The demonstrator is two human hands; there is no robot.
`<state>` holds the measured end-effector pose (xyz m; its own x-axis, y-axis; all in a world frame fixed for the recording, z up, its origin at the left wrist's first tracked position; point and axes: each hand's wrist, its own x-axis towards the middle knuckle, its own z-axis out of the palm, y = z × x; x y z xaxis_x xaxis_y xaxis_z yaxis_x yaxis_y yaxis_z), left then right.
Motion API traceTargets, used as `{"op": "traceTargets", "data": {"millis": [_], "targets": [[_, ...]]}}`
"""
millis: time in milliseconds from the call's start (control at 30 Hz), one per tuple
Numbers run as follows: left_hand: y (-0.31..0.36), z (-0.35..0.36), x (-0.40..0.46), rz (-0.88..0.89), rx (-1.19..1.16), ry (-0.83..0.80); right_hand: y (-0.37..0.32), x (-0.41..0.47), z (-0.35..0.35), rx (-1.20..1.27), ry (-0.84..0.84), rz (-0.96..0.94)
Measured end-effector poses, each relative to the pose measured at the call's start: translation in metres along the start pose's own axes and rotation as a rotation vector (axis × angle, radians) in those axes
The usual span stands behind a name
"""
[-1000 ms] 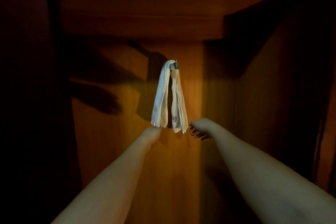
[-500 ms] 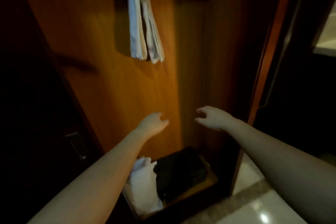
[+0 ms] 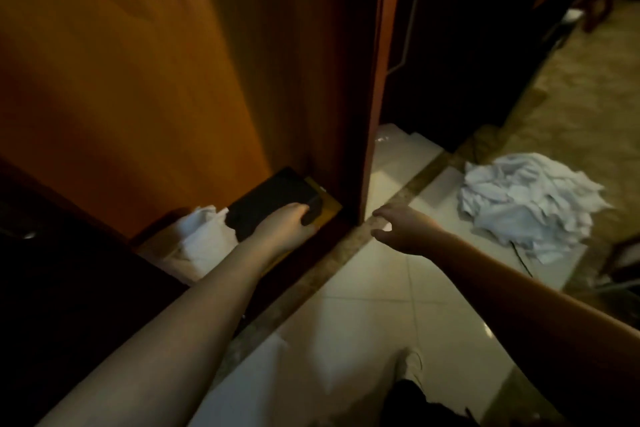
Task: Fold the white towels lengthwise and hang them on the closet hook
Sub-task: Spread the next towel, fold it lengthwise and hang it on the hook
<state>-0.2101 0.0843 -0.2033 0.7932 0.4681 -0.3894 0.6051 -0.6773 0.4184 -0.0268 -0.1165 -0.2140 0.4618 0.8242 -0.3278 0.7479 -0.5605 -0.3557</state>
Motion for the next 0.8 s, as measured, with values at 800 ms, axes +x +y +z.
{"op": "traceTargets", "data": {"millis": [800], "targets": [[0.337, 0.154, 0.326, 0.082, 0.080, -0.335, 0.450, 0.003, -0.024, 0.311, -0.138, 0.604]]}}
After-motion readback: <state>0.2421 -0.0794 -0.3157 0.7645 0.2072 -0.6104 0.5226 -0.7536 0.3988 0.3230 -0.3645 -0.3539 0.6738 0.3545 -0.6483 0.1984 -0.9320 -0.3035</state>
